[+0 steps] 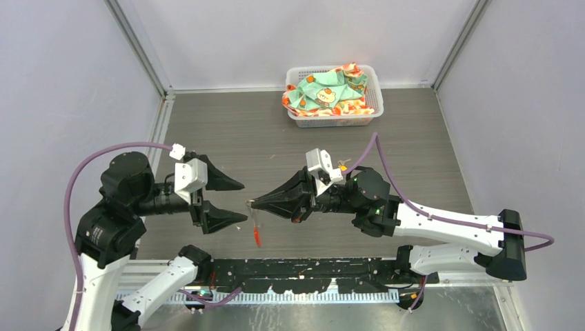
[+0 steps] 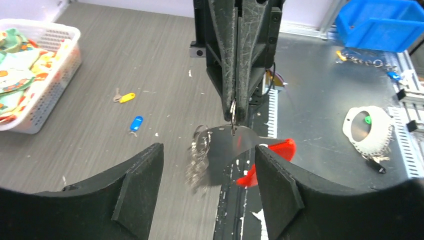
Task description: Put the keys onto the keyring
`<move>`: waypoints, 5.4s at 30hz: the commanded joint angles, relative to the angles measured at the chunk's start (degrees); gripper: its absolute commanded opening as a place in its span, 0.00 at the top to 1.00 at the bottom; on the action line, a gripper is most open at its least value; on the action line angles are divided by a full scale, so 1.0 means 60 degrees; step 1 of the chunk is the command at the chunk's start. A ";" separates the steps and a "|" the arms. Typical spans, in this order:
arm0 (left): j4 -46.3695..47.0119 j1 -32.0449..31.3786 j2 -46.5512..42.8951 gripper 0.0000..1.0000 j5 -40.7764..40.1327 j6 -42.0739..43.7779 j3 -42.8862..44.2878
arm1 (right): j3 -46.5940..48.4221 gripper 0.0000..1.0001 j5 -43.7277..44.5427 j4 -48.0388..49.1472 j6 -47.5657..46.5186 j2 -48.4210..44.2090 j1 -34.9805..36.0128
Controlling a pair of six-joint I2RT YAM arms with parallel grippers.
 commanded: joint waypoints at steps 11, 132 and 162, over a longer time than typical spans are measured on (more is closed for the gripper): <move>0.1298 -0.0043 -0.0193 0.55 0.0844 -0.1281 -0.0417 | 0.0109 0.99 0.0115 0.0525 -0.0069 -0.0070 -0.0004; 0.2411 -0.0044 -0.0668 0.75 0.1265 0.0920 -0.1103 | 0.1607 0.99 0.1679 -0.4045 -0.7577 -0.0538 0.1524; 0.1370 -0.0044 -0.1166 0.62 0.0895 0.3393 -0.1701 | 0.1669 0.99 0.1318 -0.3771 -0.7358 -0.0291 0.1515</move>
